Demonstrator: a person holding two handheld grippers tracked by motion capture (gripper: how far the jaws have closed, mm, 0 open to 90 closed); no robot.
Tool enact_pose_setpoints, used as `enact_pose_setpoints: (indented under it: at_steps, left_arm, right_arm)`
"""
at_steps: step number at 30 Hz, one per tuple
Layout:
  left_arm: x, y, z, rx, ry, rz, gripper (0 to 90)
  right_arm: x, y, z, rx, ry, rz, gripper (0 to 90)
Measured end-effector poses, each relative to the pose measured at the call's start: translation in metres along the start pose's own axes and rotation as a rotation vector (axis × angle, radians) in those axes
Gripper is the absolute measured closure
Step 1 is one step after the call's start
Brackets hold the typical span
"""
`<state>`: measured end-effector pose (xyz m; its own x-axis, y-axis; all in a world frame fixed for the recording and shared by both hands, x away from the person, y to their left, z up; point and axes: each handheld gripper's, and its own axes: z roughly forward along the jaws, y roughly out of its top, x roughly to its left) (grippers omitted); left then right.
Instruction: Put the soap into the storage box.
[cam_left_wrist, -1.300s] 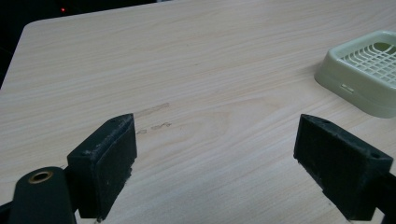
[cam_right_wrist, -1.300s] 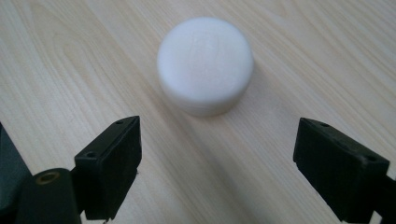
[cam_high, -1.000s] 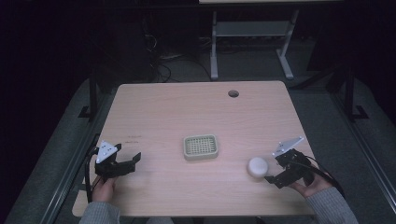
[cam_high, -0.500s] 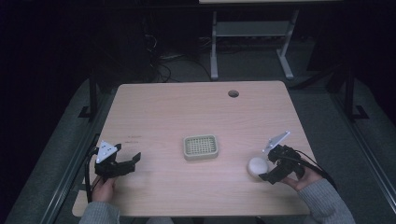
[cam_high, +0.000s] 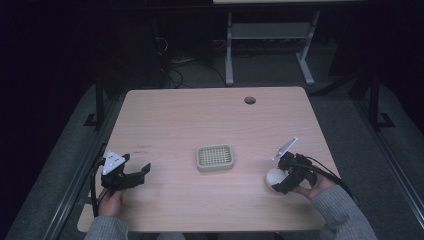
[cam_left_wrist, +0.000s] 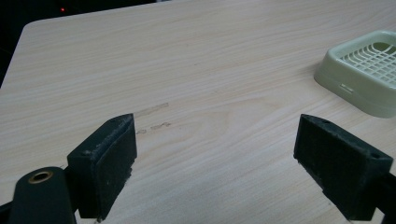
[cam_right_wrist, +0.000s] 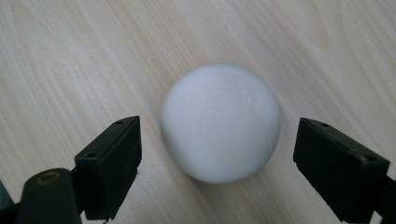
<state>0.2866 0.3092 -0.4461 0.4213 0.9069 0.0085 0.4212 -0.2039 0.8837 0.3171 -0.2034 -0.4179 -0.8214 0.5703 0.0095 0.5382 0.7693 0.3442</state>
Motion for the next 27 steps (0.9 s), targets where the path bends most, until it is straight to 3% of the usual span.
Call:
enact_pose_setpoints:
  at_steps: [17, 21, 27]
  left_arm:
    - [0.000, 0.000, 0.000, -0.002, 0.001, -0.001, 12.8]
    - [0.000, 0.001, 0.000, -0.003, 0.001, -0.002, 12.8]
    - [0.000, 0.001, -0.001, -0.002, 0.001, -0.001, 12.8]
  right_arm:
    - [-0.002, 0.013, 0.019, 0.096, -0.007, -0.024, 14.8]
    - [-0.003, 0.013, 0.022, 0.113, -0.024, -0.031, 15.3]
    - [-0.003, 0.015, 0.025, 0.126, -0.014, -0.030, 15.6]
